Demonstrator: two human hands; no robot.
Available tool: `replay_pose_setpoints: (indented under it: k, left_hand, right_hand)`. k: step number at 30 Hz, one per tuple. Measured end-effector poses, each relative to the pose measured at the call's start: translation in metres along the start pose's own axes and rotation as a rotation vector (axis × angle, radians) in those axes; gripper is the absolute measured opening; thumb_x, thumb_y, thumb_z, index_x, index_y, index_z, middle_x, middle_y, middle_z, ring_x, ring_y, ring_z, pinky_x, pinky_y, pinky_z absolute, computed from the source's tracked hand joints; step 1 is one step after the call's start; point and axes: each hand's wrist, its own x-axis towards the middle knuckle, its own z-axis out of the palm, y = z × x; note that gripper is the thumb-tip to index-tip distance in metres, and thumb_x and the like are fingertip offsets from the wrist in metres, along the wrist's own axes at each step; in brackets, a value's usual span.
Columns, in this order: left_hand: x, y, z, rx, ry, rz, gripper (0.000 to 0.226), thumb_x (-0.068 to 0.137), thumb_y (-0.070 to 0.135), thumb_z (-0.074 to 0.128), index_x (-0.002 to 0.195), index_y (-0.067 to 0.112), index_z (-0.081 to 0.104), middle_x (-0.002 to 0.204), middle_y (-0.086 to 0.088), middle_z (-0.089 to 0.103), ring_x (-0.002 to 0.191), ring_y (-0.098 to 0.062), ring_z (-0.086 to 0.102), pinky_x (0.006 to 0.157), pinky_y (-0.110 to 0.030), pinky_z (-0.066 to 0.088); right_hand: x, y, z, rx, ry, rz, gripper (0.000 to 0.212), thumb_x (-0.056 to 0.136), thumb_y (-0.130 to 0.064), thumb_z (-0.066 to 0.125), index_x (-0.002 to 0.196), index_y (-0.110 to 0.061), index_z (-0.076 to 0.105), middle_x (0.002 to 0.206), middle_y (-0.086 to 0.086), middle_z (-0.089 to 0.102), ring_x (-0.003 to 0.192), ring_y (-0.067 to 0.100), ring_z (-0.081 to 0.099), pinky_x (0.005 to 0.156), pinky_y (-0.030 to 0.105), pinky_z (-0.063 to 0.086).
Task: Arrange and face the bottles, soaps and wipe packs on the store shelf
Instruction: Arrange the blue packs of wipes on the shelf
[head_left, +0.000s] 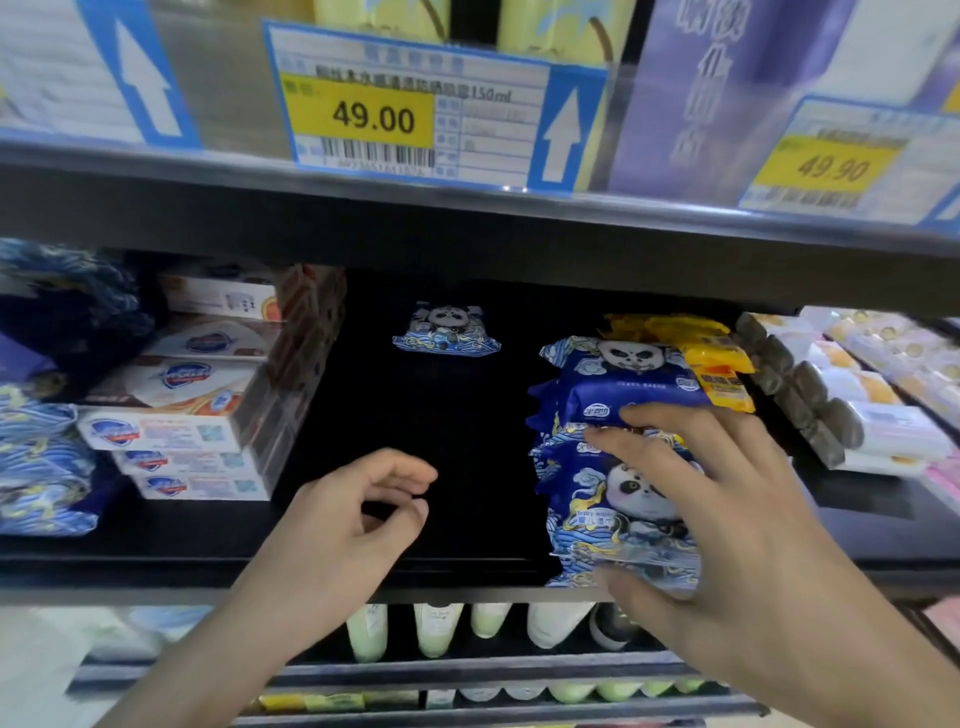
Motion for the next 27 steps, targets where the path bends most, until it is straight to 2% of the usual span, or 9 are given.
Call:
replay_pose_setpoints:
  k: [3,6,9,12,17,21,24,27]
  left_hand:
    - [-0.001,-0.004,-0.005,0.013,-0.012,0.001,0.022,0.095,0.025,0.068,0.105,0.044,0.07,0.105,0.03,0.069,0.105,0.01,0.063,0.087,-0.018,0.05]
    - [-0.002,-0.008,-0.008,-0.003,-0.025,-0.008,0.021,0.095,0.026,0.068,0.105,0.044,0.071,0.105,0.03,0.069,0.106,0.008,0.064,0.09,-0.02,0.051]
    - [-0.003,-0.008,-0.007,-0.011,-0.037,-0.022,0.02,0.095,0.029,0.069,0.105,0.046,0.071,0.106,0.031,0.068,0.104,0.007,0.065,0.09,-0.021,0.051]
    - [-0.002,-0.008,-0.007,-0.004,-0.046,-0.021,0.02,0.095,0.031,0.069,0.104,0.048,0.07,0.104,0.034,0.067,0.102,0.009,0.065,0.09,-0.02,0.05]
    - [-0.002,-0.007,-0.008,0.007,-0.045,-0.026,0.019,0.095,0.035,0.069,0.104,0.051,0.069,0.104,0.034,0.067,0.095,0.007,0.066,0.088,-0.02,0.05]
    - [-0.002,-0.006,-0.01,0.017,-0.039,0.007,0.019,0.096,0.03,0.068,0.105,0.048,0.07,0.106,0.037,0.064,0.099,0.01,0.064,0.086,-0.016,0.048]
    - [-0.002,-0.008,-0.013,0.064,-0.023,0.036,0.02,0.096,0.03,0.067,0.105,0.048,0.069,0.108,0.041,0.06,0.104,0.015,0.058,0.085,-0.011,0.045]
    - [0.001,-0.014,-0.017,0.184,-0.031,0.079,0.02,0.096,0.036,0.063,0.111,0.05,0.065,0.11,0.034,0.061,0.106,0.008,0.057,0.09,-0.011,0.043]
  right_hand:
    - [0.0,-0.004,-0.002,-0.082,-0.031,0.015,0.084,0.067,-0.067,0.065,0.145,-0.038,0.049,0.14,-0.009,0.047,0.124,0.026,0.045,0.099,0.043,0.04]
    - [-0.003,0.001,0.004,-0.221,-0.09,0.029,0.09,0.055,-0.053,0.083,0.139,-0.035,0.055,0.132,-0.003,0.053,0.115,0.035,0.051,0.097,0.049,0.04]
    - [-0.001,0.006,0.011,-0.252,-0.104,0.045,0.096,0.048,-0.036,0.097,0.135,-0.034,0.058,0.127,-0.004,0.057,0.11,0.034,0.054,0.097,0.048,0.035]
    - [0.001,0.008,0.013,-0.252,-0.098,0.04,0.099,0.047,-0.034,0.1,0.136,-0.036,0.056,0.128,-0.006,0.058,0.11,0.033,0.054,0.101,0.049,0.031]
    - [-0.002,0.007,0.015,-0.257,-0.056,0.021,0.098,0.049,-0.034,0.098,0.137,-0.034,0.055,0.129,-0.003,0.057,0.111,0.034,0.054,0.101,0.051,0.035]
    - [-0.004,0.001,0.012,-0.249,-0.028,-0.01,0.086,0.059,-0.045,0.086,0.139,-0.032,0.057,0.131,-0.001,0.056,0.113,0.034,0.052,0.1,0.053,0.043]
    - [0.001,-0.02,0.013,-0.15,0.01,-0.025,0.073,0.069,-0.053,0.075,0.138,-0.032,0.058,0.132,-0.003,0.055,0.115,0.033,0.052,0.098,0.049,0.043]
    - [0.015,-0.06,0.024,0.0,0.032,-0.126,0.051,0.082,-0.043,0.07,0.131,-0.032,0.062,0.129,-0.007,0.056,0.117,0.025,0.051,0.101,0.038,0.041]
